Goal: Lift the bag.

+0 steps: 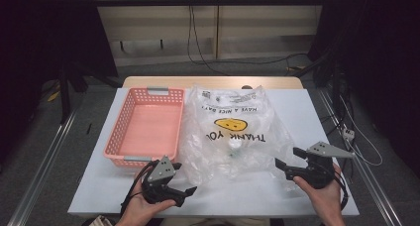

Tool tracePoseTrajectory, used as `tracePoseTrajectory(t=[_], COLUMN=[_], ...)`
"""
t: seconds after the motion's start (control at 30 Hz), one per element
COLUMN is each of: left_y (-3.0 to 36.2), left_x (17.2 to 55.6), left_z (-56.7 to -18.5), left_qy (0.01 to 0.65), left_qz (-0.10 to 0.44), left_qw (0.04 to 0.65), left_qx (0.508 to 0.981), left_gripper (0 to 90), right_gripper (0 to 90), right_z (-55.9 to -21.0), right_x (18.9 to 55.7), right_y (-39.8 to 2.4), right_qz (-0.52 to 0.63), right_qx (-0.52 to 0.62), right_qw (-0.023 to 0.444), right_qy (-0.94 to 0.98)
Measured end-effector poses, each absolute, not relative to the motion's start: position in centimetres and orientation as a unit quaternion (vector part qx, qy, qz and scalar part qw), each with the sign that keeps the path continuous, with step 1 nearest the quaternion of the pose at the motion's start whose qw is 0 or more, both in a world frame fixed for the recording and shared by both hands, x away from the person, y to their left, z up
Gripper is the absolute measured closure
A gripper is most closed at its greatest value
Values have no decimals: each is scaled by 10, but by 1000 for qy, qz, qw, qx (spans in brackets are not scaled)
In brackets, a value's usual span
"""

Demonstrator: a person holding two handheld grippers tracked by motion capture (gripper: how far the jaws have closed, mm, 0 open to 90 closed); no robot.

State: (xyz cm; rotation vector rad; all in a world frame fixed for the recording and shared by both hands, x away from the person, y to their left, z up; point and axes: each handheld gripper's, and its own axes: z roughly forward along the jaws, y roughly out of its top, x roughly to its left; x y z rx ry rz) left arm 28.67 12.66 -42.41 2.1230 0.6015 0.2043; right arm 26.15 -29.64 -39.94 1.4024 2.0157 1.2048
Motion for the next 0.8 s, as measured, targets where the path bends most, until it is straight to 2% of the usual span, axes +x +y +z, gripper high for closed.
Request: tracePoseTrajectory(t=[0.2,0.57,0.73,0.8], left_y=[123,116,113,109], left_x=[283,283,283,284], left_z=[-426,-426,-424,-424], left_qy=[240,230,218,208], left_qz=[85,84,87,88], left_qw=[436,439,446,444], left_qx=[863,864,864,867], left_gripper=[147,146,158,163], right_gripper=[218,210,449,607], right_z=[-404,-414,-422,-424], right_x=[248,224,222,222], right_y=[-302,-314,-307,-305], right_qz=[418,395,375,373], right_qx=[496,499,486,478], right_qw=[212,194,175,169], right_qy=[731,746,770,777])
